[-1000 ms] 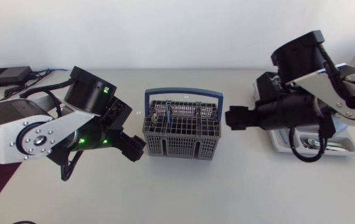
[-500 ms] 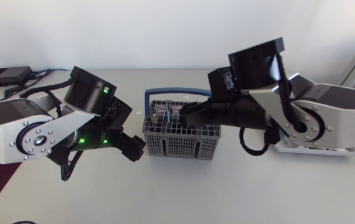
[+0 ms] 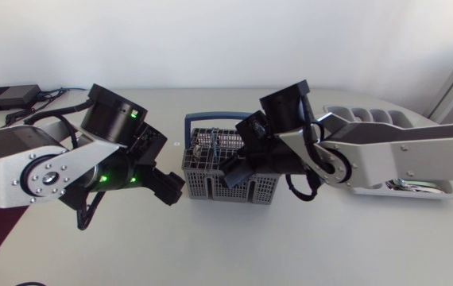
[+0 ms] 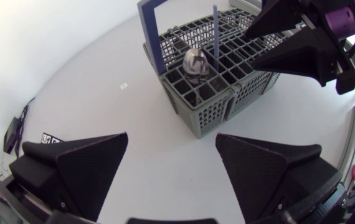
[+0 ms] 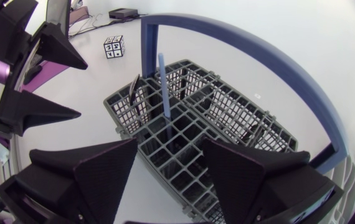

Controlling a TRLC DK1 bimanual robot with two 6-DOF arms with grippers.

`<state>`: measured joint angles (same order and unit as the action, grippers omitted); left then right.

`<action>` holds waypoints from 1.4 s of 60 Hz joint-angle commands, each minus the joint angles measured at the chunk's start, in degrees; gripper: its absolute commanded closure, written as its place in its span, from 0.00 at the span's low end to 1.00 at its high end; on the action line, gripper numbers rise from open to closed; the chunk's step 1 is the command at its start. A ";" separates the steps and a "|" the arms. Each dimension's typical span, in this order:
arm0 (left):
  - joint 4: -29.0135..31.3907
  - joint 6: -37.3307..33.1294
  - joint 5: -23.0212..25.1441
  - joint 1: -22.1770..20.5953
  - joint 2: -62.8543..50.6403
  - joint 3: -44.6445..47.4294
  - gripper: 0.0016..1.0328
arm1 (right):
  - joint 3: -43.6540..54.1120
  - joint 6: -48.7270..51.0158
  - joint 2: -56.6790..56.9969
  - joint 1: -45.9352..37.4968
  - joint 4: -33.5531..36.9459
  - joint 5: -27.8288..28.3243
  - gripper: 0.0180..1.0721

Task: Transfer all utensils from the basket to the drawer tray.

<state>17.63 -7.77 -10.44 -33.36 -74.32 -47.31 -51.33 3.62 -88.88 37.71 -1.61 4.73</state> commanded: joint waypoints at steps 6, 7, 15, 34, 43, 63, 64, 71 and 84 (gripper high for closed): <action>-0.23 -0.93 -0.29 0.49 -0.65 0.20 0.05 | -2.19 2.36 -2.09 0.69 -2.79 0.28 0.44; -0.23 -0.93 -0.29 0.49 -0.65 0.20 0.05 | -2.55 2.27 -2.26 0.69 -2.79 0.19 0.44; -0.49 -0.93 -0.29 0.49 -0.65 0.20 0.05 | -4.39 1.92 -3.58 0.69 -3.05 0.19 0.44; -0.93 -1.02 -0.29 0.58 -0.82 0.29 0.05 | -8.35 1.92 -8.06 1.31 -3.05 -0.95 0.54; -1.19 -1.02 -0.29 0.49 -0.82 0.46 0.05 | -9.49 1.83 -9.38 1.75 -3.32 -1.92 0.74; -2.16 -0.67 -0.29 0.14 -0.91 1.43 0.05 | -4.57 2.27 -6.92 4.21 -8.24 -5.61 0.91; -2.25 -0.58 -0.29 0.14 -0.91 1.52 0.05 | -4.22 2.27 -6.74 4.30 -8.33 -5.79 0.92; -2.25 -0.58 -0.29 0.14 -0.82 1.43 0.05 | -2.72 2.27 -5.60 4.30 -9.64 -6.05 0.92; -2.25 -0.40 -0.29 -0.03 -0.73 1.52 0.05 | -0.17 2.18 -1.29 4.65 -11.40 -6.23 0.92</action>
<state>15.53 -7.77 -10.44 -33.17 -74.32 -47.09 -53.65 5.63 -92.75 41.58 -11.60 -1.54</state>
